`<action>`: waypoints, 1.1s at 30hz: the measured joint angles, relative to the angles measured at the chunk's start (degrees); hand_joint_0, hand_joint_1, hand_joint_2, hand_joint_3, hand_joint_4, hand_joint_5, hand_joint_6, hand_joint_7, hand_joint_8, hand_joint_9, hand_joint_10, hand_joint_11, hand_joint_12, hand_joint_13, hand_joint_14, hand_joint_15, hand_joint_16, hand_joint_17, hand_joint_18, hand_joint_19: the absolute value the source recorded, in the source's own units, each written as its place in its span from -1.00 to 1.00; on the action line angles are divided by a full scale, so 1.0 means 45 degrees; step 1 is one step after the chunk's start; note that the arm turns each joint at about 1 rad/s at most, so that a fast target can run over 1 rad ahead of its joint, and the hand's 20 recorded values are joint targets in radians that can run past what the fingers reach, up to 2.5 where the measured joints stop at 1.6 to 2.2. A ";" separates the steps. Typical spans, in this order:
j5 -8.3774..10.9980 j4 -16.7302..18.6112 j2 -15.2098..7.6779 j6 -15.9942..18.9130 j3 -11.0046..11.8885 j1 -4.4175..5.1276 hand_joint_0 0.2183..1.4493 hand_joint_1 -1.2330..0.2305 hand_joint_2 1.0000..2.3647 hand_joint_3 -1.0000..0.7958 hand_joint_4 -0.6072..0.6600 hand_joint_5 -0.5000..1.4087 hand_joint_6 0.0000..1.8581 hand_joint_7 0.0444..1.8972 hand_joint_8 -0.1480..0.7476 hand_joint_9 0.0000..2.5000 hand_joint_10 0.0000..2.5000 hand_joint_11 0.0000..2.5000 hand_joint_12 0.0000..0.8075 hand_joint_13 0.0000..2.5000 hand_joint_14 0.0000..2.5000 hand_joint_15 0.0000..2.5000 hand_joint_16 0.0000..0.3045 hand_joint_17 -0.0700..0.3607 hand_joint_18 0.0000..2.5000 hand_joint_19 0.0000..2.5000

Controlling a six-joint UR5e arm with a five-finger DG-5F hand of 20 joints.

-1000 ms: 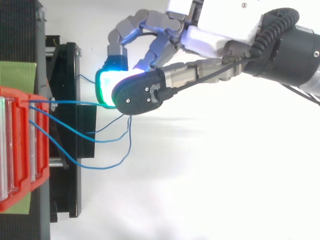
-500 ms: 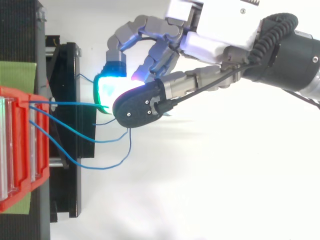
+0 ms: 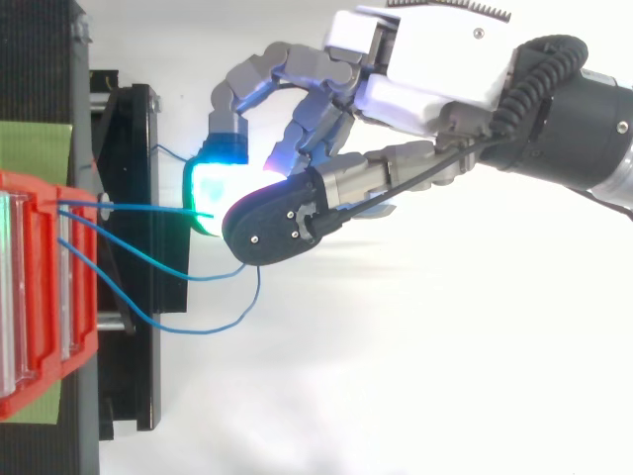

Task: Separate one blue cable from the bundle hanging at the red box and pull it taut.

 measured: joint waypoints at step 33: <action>0.0059 -0.0129 0.0000 0.0035 0.0002 0.0055 -0.31 -0.24 -0.97 -0.02 0.22 -0.70 -0.05 -0.14 0.19 -0.16 -0.79 -0.02 -0.12 0.03 -0.29 -0.02 -0.65 -0.12 -0.17 -0.34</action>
